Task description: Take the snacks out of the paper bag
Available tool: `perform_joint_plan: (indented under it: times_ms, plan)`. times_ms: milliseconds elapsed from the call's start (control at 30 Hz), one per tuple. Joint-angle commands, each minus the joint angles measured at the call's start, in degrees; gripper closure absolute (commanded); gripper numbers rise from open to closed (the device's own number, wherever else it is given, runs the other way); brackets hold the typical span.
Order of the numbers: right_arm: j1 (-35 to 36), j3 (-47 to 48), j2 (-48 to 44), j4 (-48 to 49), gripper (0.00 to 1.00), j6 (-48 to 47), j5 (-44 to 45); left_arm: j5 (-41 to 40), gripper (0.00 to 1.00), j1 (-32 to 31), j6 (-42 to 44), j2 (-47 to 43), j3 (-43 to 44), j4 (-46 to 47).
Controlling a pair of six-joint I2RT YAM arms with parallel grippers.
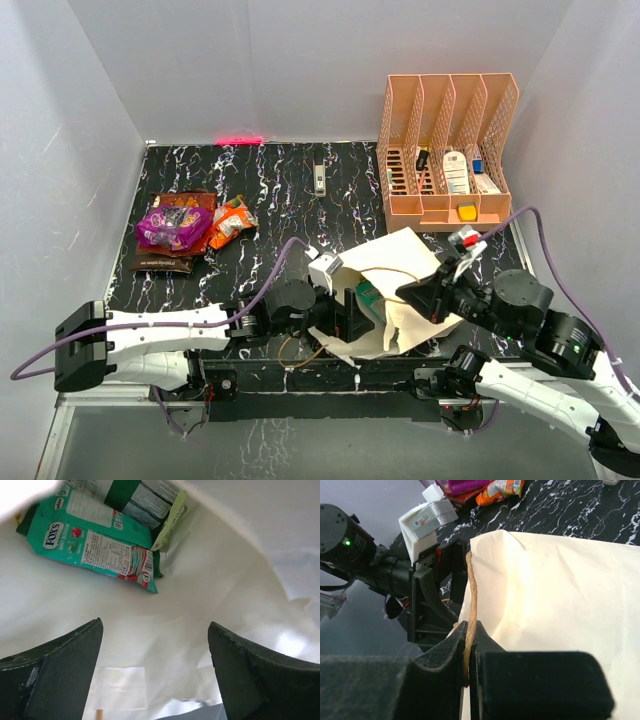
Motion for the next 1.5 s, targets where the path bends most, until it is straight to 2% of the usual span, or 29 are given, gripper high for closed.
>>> perform_joint_plan:
  times_ms: [0, 100, 167, 233, 300, 400, 533, 633, 700, 767, 933, 1100, 1267, 1400, 1467]
  plan:
    - [-0.08, 2.25, -4.43, -2.73, 0.93, 3.41, 5.51, -0.88, 0.18, -0.08, 4.67, 2.28, -0.22, 4.97]
    - [-0.09, 3.1, -5.46, -5.71, 0.93, 2.86, 8.33, -0.2, 0.22, -0.1, 6.86, 5.28, 1.43, 4.87]
    - [-0.06, 3.7, -6.2, -4.97, 0.93, 3.89, 10.87, 0.87, 0.23, -0.14, 7.81, 5.96, 2.74, 4.04]
    - [-0.12, 4.44, -5.92, -2.06, 0.93, 4.1, 12.74, 2.05, 0.21, -0.1, 9.61, 4.95, 4.22, 2.28]
    - [-0.09, 5.69, -4.16, 1.02, 0.93, 2.93, 13.49, 2.13, 0.14, 0.11, 10.6, 2.77, 6.69, -1.99]
    - [-0.06, 9.2, 1.37, 2.5, 0.93, 1.66, 16.96, 1.54, 0.1, 0.88, 12.14, -1.0, 11.33, -10.68]
    - [-0.07, 14.23, 8.26, 3.84, 0.93, 1.12, 26.1, -3.09, 0.02, 1.9, 12.82, -5.73, 16.54, -22.58]
    - [-0.05, 16.79, 11.91, 8.62, 0.93, -1.27, 29.9, -6.96, 0.02, 3.14, 11.03, -7.94, 18.95, -30.88]
    - [-0.06, 18.84, 14.19, 13.63, 0.92, -5.67, 28.97, -9.16, 0.01, 4.31, 8.41, -9.11, 19.75, -35.38]
    - [-0.06, 21.88, 17.18, 14.64, 0.92, -8.65, 28.61, -10.05, 0.02, 5.68, 5.37, -10.62, 18.93, -38.17]
    - [-0.07, 26.3, 20.78, 15.0, 0.92, -12.51, 28.92, -5.95, 0.02, 9.7, -1.0, -15.26, 12.54, -37.82]
    - [-0.06, 27.41, 21.48, 15.89, 0.93, -16.77, 22.51, -0.34, 0.02, 10.23, -6.7, -17.57, 4.96, -30.28]
    - [-0.1, 27.45, 21.77, 14.13, 0.93, -18.7, 16.98, 0.34, 0.16, 10.23, -10.46, -19.38, 0.23, -26.52]
    - [-0.05, 26.29, 21.06, 12.24, 0.93, -18.6, 15.66, -1.58, 0.18, 10.23, -11.2, -21.59, 1.29, -30.45]
    - [-0.05, 25.38, 19.91, 12.05, 0.93, -17.79, 15.34, -3.66, 0.11, 10.24, -10.15, -23.08, 3.59, -34.48]
